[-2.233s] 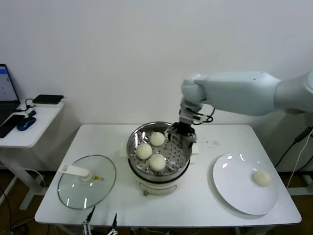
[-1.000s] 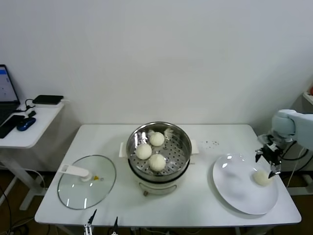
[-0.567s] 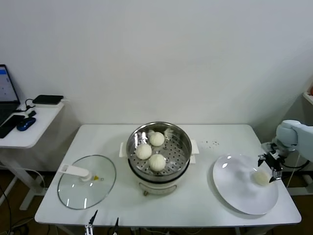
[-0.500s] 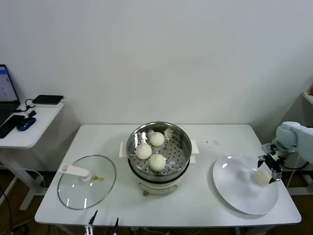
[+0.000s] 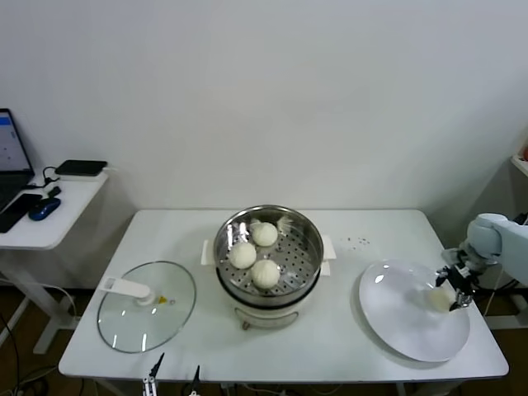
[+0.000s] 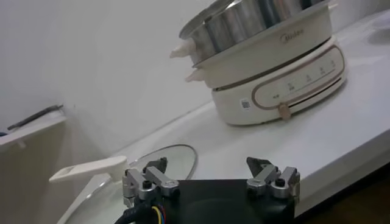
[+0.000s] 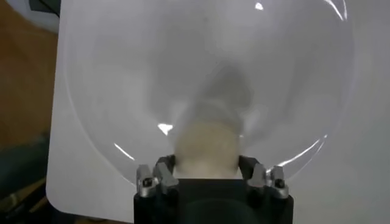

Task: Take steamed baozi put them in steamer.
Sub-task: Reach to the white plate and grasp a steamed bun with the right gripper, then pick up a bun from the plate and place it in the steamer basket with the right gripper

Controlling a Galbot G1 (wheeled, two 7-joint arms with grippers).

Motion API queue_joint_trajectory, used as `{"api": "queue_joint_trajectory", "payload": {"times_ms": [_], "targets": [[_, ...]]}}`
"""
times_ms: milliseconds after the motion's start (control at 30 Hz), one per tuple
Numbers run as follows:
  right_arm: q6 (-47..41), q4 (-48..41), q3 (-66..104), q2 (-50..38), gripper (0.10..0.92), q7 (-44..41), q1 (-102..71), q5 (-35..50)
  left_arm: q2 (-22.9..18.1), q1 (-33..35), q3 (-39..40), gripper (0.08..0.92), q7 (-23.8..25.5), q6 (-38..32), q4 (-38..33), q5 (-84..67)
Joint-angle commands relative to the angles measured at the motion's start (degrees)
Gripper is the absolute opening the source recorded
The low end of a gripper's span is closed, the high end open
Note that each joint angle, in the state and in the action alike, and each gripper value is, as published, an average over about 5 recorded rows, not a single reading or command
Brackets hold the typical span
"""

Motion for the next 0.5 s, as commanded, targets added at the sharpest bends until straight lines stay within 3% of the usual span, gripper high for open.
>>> {"api": "queue_joint_trajectory", "payload": {"times_ms": [33, 200, 500], "targets": [[-1.5, 5.9, -5.7, -0.9, 0.63, 0.3, 7.1, 2.5, -2.7, 0.1, 0.1, 0.823, 0.1, 0.0, -0.3, 0.1], [-5.3, 17.6, -23.3, 0.0, 0.594, 0.4, 25.6, 13.5, -2.4, 0.2, 0.3, 0.823, 0.1, 0.1, -0.3, 0.1], [-11.5, 31.6, -38.4, 9.9, 0.643, -0.5, 51.8, 35.7, -1.7, 0.5, 1.2, 0.823, 0.3, 0.1, -0.6, 0.3]]}}
